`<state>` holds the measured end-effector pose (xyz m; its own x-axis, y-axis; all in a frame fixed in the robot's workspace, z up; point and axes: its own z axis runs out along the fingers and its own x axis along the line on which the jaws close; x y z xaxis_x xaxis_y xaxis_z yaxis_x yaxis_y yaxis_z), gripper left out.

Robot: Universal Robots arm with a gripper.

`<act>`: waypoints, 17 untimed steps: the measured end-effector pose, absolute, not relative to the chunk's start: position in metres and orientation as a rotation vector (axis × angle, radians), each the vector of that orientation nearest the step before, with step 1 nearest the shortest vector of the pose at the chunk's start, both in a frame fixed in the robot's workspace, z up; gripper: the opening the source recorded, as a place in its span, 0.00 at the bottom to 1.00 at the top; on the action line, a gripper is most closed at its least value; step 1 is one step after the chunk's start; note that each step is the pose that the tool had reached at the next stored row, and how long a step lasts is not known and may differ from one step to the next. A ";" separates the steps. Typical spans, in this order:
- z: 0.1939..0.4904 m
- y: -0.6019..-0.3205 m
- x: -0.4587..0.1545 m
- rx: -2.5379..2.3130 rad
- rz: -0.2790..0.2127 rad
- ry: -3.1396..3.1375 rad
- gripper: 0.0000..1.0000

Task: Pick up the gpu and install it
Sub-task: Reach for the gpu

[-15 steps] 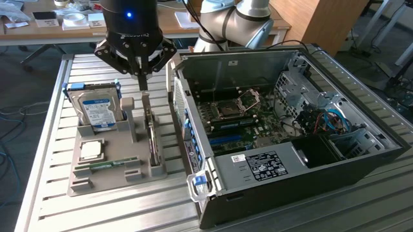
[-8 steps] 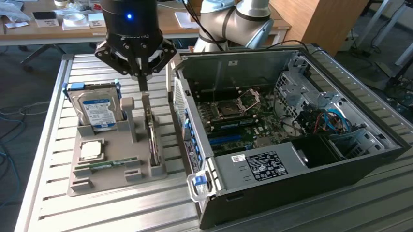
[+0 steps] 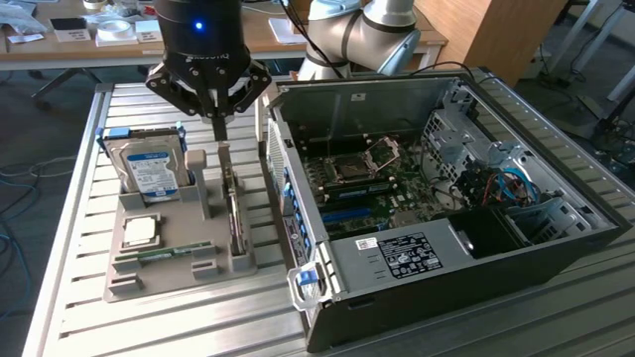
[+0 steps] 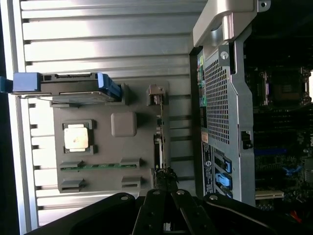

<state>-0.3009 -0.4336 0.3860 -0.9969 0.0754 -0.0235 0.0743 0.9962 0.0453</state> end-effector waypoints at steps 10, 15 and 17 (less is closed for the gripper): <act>0.380 -0.434 -0.302 0.117 0.069 3.114 0.11; 0.379 -0.434 -0.303 0.117 0.069 3.114 0.11; 0.379 -0.434 -0.303 0.117 0.069 3.114 0.11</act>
